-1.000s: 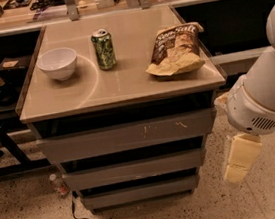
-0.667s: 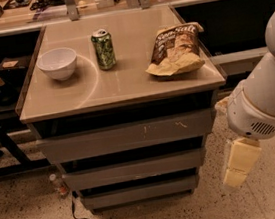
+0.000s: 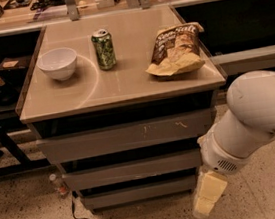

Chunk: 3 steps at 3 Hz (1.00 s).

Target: Open middle drawer

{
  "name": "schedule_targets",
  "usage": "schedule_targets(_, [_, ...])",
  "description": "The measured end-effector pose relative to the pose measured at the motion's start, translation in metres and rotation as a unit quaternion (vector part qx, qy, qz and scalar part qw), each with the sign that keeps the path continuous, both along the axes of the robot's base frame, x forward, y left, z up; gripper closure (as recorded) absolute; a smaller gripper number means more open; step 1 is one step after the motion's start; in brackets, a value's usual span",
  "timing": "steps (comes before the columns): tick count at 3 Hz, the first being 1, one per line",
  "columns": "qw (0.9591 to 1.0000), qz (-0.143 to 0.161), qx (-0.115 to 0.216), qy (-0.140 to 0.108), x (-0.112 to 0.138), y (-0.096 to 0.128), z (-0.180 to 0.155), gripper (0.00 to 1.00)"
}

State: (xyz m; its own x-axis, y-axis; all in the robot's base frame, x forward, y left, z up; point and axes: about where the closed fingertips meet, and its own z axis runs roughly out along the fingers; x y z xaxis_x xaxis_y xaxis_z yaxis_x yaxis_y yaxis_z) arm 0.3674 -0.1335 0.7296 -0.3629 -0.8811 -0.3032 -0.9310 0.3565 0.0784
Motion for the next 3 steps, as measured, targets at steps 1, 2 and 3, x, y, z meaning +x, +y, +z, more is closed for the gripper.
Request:
schedule_targets(1, [0.9996, -0.007, 0.021, 0.016, 0.004, 0.017, -0.044, 0.00])
schedule_targets(2, [0.9986, -0.013, 0.036, 0.037, 0.011, 0.026, -0.061, 0.00])
schedule_targets(3, [0.9986, -0.013, 0.036, 0.037, 0.011, 0.026, -0.061, 0.00])
